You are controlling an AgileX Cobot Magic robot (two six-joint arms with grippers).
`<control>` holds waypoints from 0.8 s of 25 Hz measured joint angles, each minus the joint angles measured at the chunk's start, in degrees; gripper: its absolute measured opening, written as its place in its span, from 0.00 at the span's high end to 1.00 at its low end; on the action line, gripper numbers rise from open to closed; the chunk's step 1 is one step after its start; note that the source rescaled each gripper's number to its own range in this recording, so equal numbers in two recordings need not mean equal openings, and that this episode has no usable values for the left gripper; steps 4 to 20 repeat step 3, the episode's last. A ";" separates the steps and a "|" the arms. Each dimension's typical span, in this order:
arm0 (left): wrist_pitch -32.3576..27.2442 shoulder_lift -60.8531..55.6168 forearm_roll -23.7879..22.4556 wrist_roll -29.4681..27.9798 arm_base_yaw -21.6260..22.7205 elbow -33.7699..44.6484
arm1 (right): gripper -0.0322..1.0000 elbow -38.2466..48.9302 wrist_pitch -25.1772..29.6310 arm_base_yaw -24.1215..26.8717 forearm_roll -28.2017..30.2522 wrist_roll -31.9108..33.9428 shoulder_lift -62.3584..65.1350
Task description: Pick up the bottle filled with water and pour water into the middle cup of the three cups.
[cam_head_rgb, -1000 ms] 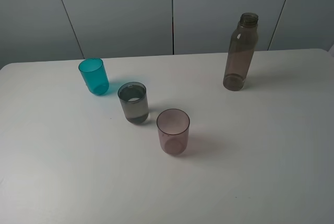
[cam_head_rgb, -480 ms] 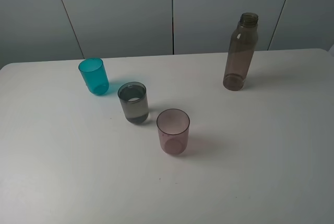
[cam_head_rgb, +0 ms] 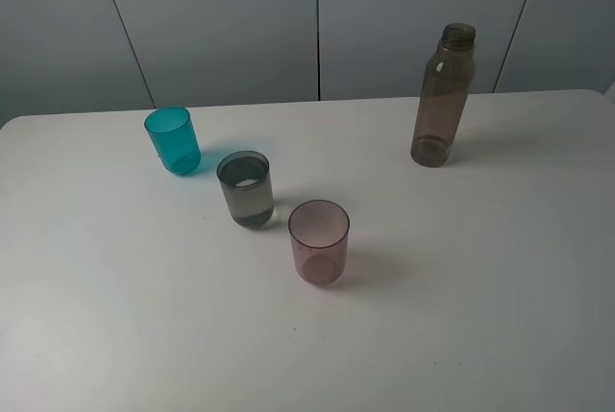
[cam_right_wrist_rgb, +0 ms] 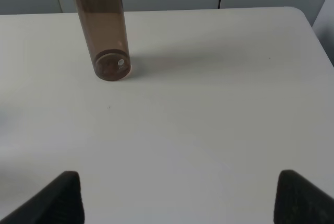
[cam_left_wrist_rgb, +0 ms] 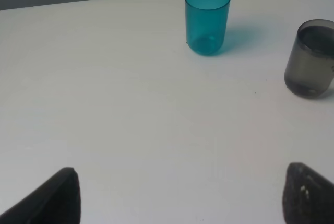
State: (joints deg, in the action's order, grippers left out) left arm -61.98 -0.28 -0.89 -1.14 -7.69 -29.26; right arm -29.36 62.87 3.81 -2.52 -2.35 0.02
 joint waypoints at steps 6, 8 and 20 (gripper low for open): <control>0.00 0.00 0.00 0.00 0.00 0.00 | 0.59 0.00 0.00 0.00 0.00 0.00 0.00; 0.00 0.00 0.00 0.00 0.00 0.00 | 0.59 0.00 0.00 0.00 0.00 0.00 0.00; 0.00 0.00 0.00 0.00 0.00 0.00 | 0.59 0.00 0.00 0.00 0.00 0.00 0.00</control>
